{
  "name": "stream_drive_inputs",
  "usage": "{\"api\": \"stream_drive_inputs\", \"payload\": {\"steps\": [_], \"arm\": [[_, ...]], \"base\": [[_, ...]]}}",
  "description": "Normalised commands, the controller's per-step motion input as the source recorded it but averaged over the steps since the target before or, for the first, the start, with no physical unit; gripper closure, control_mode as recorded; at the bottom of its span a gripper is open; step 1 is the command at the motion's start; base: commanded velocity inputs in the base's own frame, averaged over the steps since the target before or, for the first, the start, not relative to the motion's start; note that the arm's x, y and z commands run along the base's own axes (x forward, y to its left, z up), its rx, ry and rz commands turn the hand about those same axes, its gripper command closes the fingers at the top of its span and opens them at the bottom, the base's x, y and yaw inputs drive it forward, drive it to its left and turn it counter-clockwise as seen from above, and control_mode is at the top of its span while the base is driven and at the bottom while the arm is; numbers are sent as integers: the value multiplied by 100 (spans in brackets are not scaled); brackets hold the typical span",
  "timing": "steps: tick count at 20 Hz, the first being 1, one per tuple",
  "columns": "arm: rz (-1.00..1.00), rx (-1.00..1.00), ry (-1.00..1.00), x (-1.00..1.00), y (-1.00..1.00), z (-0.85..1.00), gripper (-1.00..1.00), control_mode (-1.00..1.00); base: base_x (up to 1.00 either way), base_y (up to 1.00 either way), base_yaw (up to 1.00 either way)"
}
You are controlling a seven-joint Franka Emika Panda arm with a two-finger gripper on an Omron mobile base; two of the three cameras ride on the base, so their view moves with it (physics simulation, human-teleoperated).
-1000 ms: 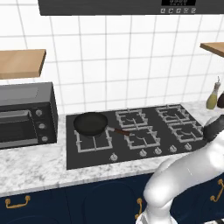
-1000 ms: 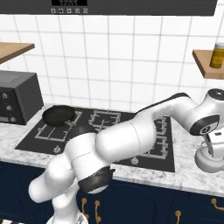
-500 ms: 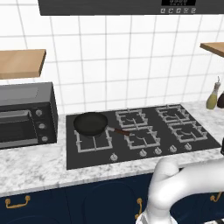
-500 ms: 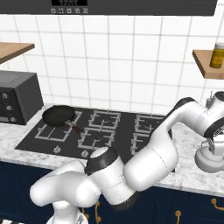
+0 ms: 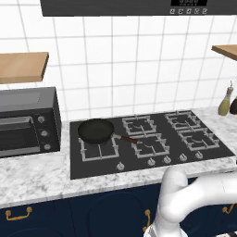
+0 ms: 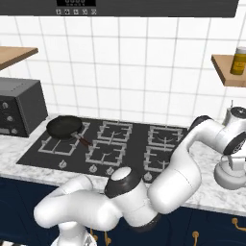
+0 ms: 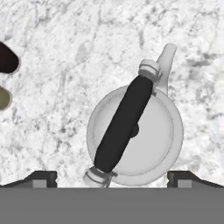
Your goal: Pick the kettle from the counter and place it on a stove burner. Then turn the burner on.
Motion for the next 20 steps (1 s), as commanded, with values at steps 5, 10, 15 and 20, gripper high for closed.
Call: {"api": "stream_drive_inputs", "payload": {"steps": [5,10,15,20], "arm": [[-2,-3,-3,36,-5,-35,100,-100],[-5,-8,-2,19,-43,-55,100,-100],[-6,0,3,15,-7,-2,100,-100],[-3,-1,-16,-9,66,32,100,-100]], "base": [[0,0,0],[0,0,0],[0,0,0],[0,0,0]]}}
